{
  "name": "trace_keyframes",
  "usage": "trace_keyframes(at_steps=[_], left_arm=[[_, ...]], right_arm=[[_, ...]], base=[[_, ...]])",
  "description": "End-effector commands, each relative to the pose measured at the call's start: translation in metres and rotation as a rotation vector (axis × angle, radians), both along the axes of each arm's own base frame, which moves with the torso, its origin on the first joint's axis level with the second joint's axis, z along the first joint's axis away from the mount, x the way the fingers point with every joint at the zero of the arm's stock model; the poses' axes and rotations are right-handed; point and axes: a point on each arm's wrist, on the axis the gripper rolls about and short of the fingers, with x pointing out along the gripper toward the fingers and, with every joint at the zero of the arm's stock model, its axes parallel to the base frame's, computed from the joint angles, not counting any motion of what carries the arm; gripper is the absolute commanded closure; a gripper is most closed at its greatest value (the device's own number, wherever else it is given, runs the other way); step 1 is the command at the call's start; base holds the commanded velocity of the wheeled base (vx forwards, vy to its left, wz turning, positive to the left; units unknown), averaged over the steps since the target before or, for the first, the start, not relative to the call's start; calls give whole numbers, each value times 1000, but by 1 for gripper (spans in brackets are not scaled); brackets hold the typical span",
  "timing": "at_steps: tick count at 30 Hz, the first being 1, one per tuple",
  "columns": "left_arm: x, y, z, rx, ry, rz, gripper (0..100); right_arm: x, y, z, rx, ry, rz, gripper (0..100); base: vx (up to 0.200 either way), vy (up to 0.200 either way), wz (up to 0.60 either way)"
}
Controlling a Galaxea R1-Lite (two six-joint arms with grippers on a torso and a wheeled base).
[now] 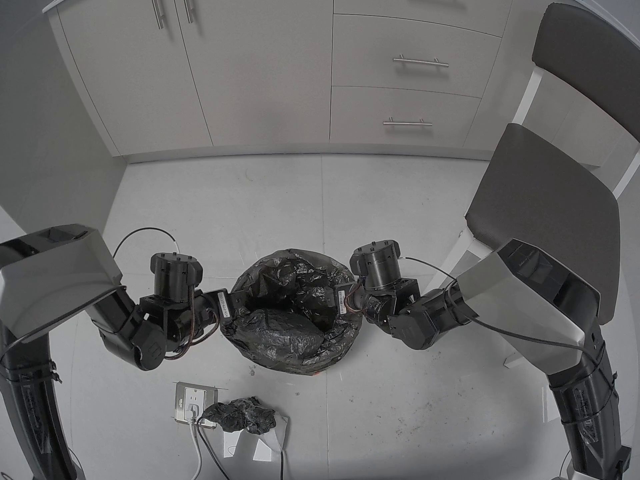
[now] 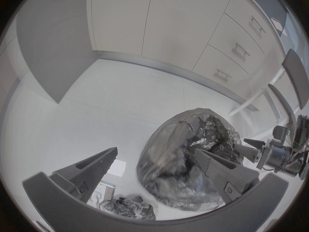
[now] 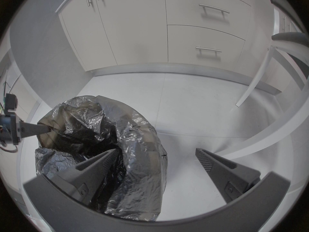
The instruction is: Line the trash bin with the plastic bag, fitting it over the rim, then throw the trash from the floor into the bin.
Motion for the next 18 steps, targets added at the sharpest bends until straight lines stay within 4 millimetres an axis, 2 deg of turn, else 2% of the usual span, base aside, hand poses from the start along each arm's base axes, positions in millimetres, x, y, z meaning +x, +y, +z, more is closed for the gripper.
trace_keyframes(at_steps=[1,7,9,11,16,18], left_arm=[[-29,8,12,0,-15,-10,0],[-48,12,-1,39,-41,-107,0],[-48,12,-1,39,-41,-107,0],[-59,19,-1,112,-47,-168,0],[-66,27,15,169,-89,-203,0],[-73,29,27,167,-112,-204,0]], right_arm=[[-22,-1,23,23,23,88,0],[-31,3,32,40,16,122,0],[-31,3,32,40,16,122,0],[-37,-2,39,43,17,121,0],[-48,-9,46,39,28,122,0],[-61,-10,52,45,28,140,0]], base=[[0,0,0],[0,0,0],[0,0,0],[0,0,0],[0,0,0],[0,0,0]])
